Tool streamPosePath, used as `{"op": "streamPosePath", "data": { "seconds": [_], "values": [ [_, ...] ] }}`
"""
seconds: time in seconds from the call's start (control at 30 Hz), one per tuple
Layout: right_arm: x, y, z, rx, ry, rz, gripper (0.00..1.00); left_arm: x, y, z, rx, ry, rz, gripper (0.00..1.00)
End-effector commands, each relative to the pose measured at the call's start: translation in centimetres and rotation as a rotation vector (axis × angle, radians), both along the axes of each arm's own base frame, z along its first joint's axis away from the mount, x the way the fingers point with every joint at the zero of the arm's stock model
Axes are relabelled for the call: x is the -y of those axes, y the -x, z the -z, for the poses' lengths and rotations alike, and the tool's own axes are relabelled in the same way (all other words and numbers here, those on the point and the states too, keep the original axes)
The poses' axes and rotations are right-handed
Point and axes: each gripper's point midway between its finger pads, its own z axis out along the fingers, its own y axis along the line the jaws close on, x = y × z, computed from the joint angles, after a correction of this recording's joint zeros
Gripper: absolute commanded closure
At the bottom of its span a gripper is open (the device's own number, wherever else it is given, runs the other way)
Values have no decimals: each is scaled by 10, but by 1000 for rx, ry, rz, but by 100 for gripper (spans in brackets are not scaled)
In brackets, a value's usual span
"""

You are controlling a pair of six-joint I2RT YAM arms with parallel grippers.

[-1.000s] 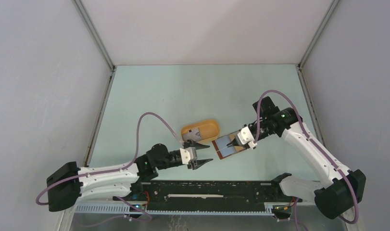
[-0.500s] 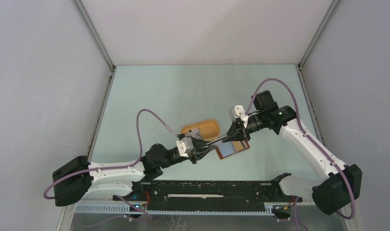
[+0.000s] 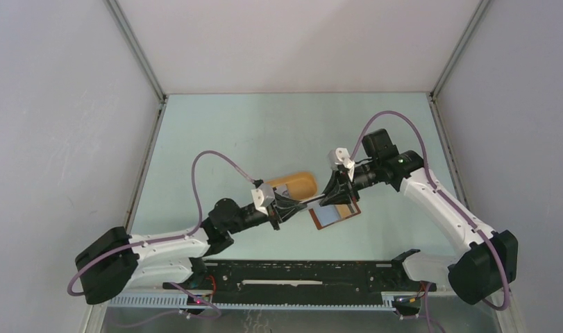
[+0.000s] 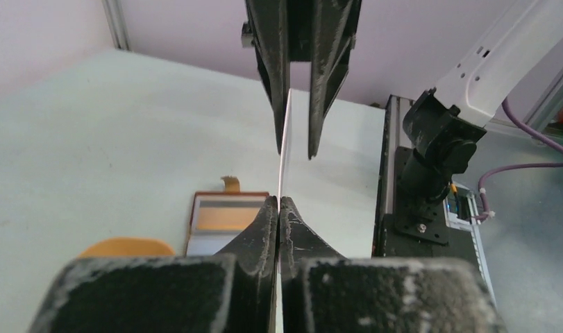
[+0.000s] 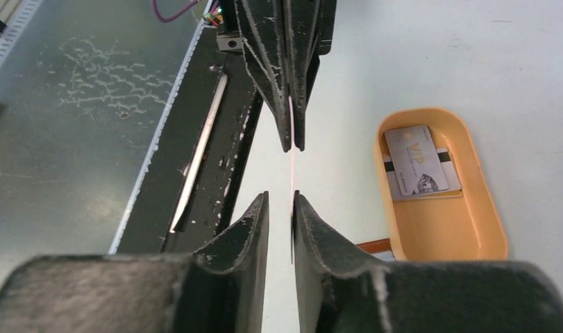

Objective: Put the credit cards into the card holder
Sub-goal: Pick up the credit card from the storage box.

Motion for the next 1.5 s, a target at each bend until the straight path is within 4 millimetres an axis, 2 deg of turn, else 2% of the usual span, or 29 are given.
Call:
{"op": "streamPosePath", "data": {
  "seconds": [0.0,0.1,0.13,0.23,0.37,0.57,0.77,0.9,1.0,1.07,1.1,1.2,1.37,1.47],
  "values": [
    [1,0,2,-35,16,5,65,4,-3,3,-91,-42,60,100],
    [2,-4,4,-71,59,23,43,4,-2,15,-128,-127,92,100],
    [3,-5,4,-87,76,29,40,4,-1,19,-139,-156,104,100],
    [4,-8,4,-134,118,32,38,2,1,29,-165,-235,145,100],
    [3,-7,9,-179,158,19,38,0,2,31,-190,-296,182,100],
    [-7,-2,31,-139,280,1,40,4,1,31,-223,-316,232,100],
    [-9,-3,42,-126,335,1,59,4,-3,33,-251,-324,231,100],
    [-10,-2,52,-125,383,1,78,2,-5,31,-260,-317,225,100],
    [-11,-2,56,-142,395,1,97,2,-7,29,-264,-308,217,100],
    [-12,0,57,-158,399,-2,100,1,-8,29,-271,-297,210,100],
    [-12,1,57,-167,402,-2,100,1,-10,28,-279,-288,198,97],
    [-9,0,59,-211,410,16,100,-5,-19,30,-304,-258,122,79],
    [4,-16,64,-323,405,134,100,-26,-33,35,-317,-155,-46,32],
    [19,-35,69,-392,393,273,100,-36,-35,44,-345,-106,-105,20]
  ]
}}
